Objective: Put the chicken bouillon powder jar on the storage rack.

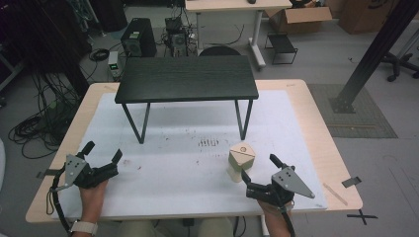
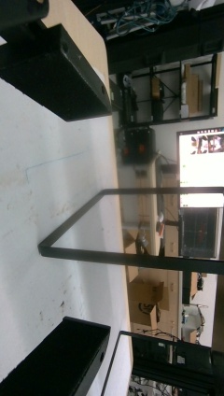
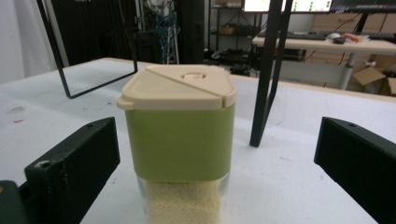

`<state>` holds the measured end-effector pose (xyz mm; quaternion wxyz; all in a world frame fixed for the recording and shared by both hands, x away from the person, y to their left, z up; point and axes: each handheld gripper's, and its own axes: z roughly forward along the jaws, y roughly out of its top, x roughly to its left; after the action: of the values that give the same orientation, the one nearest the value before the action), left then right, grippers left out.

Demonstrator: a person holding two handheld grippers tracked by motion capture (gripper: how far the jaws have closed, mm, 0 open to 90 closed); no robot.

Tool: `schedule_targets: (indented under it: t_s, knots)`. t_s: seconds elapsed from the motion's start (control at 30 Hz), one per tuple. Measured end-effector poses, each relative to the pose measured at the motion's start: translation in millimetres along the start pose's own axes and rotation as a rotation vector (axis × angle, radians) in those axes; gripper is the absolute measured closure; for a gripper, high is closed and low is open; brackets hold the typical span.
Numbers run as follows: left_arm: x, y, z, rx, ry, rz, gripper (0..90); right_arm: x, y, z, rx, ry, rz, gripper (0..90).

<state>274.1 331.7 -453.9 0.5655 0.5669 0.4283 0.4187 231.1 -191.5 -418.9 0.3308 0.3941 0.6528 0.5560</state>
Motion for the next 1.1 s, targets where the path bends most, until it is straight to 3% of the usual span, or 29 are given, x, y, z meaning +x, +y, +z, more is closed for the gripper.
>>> schedule_targets:
  t_s: [0.57, 1.1]
  knots:
    - [0.1, 0.0, 0.0, -0.001, 0.0, -0.001, 0.3, 8.9, -6.1, 27.4, 0.15, 0.051, 0.027, 0.0]
    - [0.4, 0.0, -0.3, -0.003, 0.0, -0.004, 0.2, 13.6, -9.6, 53.8, 0.224, 0.049, 0.017, 0.4]
